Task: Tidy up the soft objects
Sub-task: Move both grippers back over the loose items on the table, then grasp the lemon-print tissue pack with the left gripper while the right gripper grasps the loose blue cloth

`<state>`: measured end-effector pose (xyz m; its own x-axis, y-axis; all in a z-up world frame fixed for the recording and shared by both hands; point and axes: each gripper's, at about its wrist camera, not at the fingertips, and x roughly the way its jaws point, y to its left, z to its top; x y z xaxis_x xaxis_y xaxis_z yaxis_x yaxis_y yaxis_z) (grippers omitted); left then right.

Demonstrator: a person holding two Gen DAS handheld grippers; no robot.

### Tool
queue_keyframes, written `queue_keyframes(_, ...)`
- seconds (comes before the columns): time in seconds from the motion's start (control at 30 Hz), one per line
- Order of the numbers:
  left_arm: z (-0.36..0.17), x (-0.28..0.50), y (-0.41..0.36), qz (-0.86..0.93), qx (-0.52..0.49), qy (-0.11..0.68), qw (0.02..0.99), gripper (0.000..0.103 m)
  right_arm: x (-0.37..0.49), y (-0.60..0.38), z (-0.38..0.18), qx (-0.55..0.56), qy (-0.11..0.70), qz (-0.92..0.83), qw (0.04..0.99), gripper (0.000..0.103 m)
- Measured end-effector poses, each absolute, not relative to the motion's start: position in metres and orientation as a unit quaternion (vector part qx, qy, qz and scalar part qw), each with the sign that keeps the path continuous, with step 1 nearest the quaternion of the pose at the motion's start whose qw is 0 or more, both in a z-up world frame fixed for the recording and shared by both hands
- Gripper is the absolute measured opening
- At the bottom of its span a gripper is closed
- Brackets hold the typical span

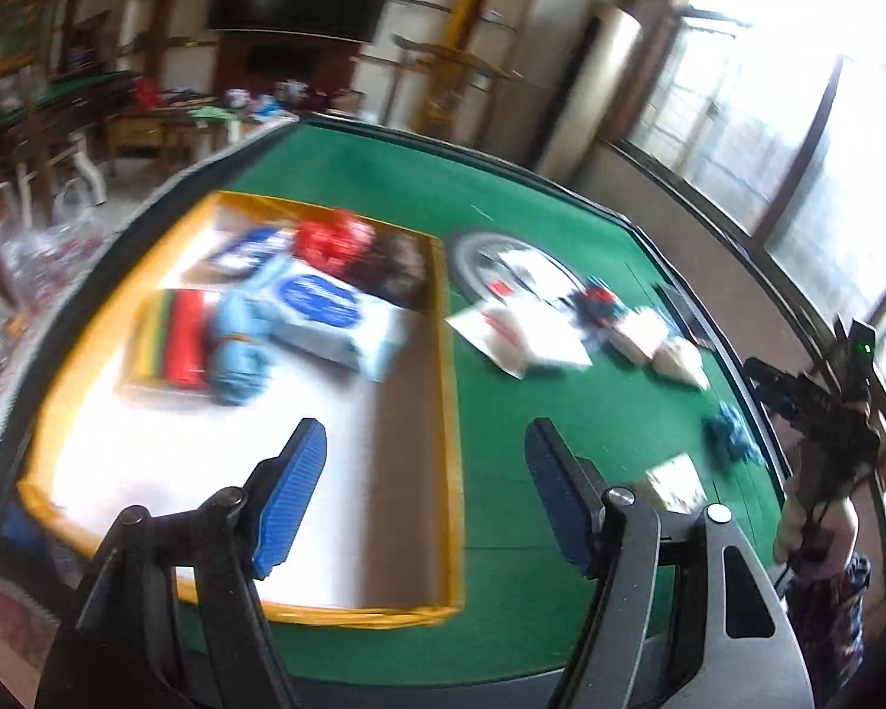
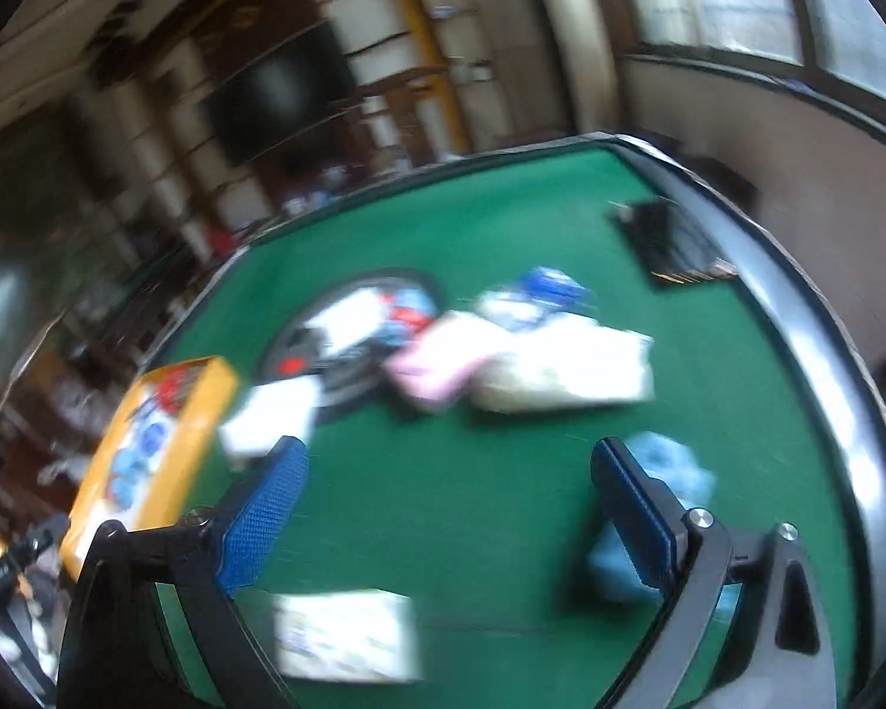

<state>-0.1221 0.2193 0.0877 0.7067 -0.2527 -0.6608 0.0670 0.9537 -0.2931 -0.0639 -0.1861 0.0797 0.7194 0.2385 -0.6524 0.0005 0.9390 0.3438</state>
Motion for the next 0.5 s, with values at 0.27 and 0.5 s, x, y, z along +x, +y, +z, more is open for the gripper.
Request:
queue_keyframes(0.27,0.063,-0.109,0.115,-0.177,-0.047,0.429,0.885,0.069,-0.093,-0.242,0.045,0.191,0.406,0.035,0.893,0.095)
queue_keyframes(0.5,0.053,-0.113,0.081,-0.202,-0.011,0.458,0.866,0.069,-0.083,-0.246,0.034,0.192,0.418,0.027,0.888,0.095)
